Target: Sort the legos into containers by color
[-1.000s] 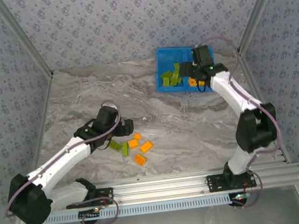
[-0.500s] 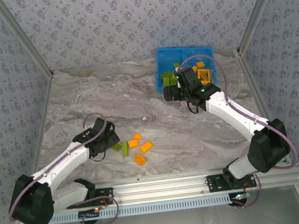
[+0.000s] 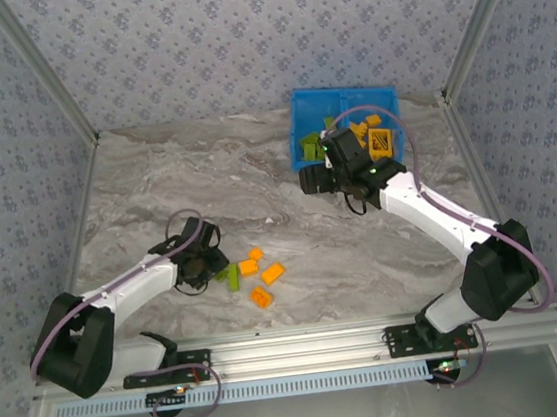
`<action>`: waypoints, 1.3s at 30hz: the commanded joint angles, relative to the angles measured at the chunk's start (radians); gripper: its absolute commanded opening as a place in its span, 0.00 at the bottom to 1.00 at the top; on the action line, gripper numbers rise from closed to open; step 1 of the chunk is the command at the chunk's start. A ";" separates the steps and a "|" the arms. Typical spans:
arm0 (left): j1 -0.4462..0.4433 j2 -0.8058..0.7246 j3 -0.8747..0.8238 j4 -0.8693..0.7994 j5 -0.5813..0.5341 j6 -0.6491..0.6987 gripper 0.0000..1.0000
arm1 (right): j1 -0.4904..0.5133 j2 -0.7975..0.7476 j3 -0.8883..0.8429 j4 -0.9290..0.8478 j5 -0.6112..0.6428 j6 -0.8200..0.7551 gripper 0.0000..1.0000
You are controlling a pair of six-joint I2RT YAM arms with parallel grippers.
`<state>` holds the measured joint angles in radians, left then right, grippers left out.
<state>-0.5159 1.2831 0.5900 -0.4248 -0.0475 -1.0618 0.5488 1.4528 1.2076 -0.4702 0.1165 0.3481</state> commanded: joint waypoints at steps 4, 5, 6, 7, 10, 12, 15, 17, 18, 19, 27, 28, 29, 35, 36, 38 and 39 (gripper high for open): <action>0.005 -0.054 0.035 -0.047 -0.016 0.030 0.24 | 0.009 -0.059 -0.006 -0.038 0.030 0.009 0.88; 0.004 -0.069 0.058 -0.063 -0.018 0.054 0.21 | 0.009 -0.068 -0.006 -0.040 0.040 0.011 0.88; -0.001 -0.086 0.089 -0.079 -0.027 0.078 0.20 | 0.009 -0.079 -0.006 -0.041 0.049 0.012 0.88; -0.009 -0.097 0.118 -0.093 -0.038 0.100 0.20 | 0.009 -0.088 -0.006 -0.043 0.054 0.015 0.88; -0.052 -0.114 0.237 -0.103 -0.080 0.169 0.20 | 0.008 -0.121 -0.006 -0.044 0.065 0.032 0.89; -0.087 -0.092 0.331 -0.094 -0.112 0.221 0.20 | 0.008 -0.146 -0.006 -0.039 0.070 0.045 0.89; -0.125 -0.013 0.473 -0.086 -0.137 0.285 0.20 | 0.008 -0.191 -0.041 -0.039 0.094 0.055 0.91; -0.142 0.060 0.578 -0.081 -0.133 0.320 0.20 | 0.007 -0.222 -0.055 -0.037 0.132 0.047 0.95; -0.148 0.101 0.639 -0.076 -0.118 0.337 0.20 | 0.003 -0.237 -0.060 -0.047 0.163 0.049 0.98; -0.156 0.142 0.695 -0.074 -0.102 0.355 0.20 | -0.006 -0.250 -0.064 -0.057 0.183 0.052 1.00; -0.222 0.555 1.237 -0.035 -0.124 0.559 0.21 | -0.130 -0.412 -0.166 -0.046 0.157 0.083 1.00; -0.225 0.608 1.301 -0.027 -0.129 0.584 0.21 | -0.142 -0.427 -0.174 -0.045 0.148 0.087 1.00; -0.228 0.667 1.380 -0.028 -0.131 0.612 0.22 | -0.154 -0.440 -0.182 -0.047 0.137 0.089 1.00; -0.244 1.002 1.764 0.030 -0.186 0.862 0.23 | -0.190 -0.495 -0.185 -0.107 0.121 0.082 1.00; -0.245 1.055 1.814 0.041 -0.204 0.898 0.23 | -0.195 -0.506 -0.187 -0.112 0.118 0.077 1.00; -0.243 1.146 1.898 0.082 -0.244 0.965 0.24 | -0.203 -0.521 -0.190 -0.123 0.116 0.068 1.00; -0.243 1.193 1.941 0.102 -0.264 0.991 0.24 | -0.210 -0.526 -0.192 -0.126 0.111 0.066 1.00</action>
<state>-0.7551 2.3817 2.4290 -0.3832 -0.2314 -0.2298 0.3534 0.9535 1.0279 -0.5575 0.2436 0.4149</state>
